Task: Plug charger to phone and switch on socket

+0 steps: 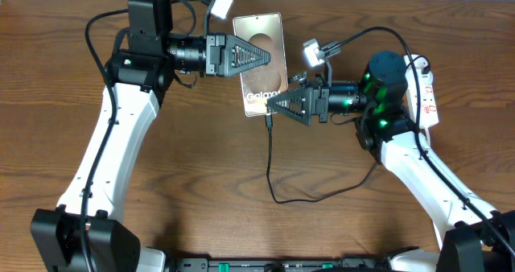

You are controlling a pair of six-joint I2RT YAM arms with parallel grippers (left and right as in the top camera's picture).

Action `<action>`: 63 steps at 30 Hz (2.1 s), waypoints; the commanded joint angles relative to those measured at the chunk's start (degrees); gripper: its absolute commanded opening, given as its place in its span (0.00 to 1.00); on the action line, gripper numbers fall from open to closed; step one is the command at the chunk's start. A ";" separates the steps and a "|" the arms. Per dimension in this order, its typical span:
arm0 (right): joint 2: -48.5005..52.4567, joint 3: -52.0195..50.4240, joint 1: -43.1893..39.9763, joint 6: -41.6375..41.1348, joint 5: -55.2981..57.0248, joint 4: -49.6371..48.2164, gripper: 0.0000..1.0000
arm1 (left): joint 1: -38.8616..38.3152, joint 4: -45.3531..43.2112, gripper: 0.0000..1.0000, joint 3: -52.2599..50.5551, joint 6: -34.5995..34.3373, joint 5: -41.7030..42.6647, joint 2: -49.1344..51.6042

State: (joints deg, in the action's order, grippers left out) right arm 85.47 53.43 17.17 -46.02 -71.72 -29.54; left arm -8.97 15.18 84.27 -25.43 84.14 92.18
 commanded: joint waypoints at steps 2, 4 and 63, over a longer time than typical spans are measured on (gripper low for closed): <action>0.04 0.90 -0.04 1.40 -2.01 -0.07 0.94 | 0.15 -0.26 0.07 0.70 0.33 1.05 -0.79; 0.04 0.90 -0.04 1.53 -5.18 -0.07 0.95 | 0.15 -0.26 0.07 0.68 0.33 0.22 -0.79; 0.04 0.87 1.62 0.61 -0.37 0.15 0.01 | -0.37 -0.24 0.07 0.68 3.39 3.93 -0.79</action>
State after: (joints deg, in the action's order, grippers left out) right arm 85.89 52.80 20.16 -44.18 -79.59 -28.21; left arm -8.01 14.11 84.47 -23.51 82.81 92.14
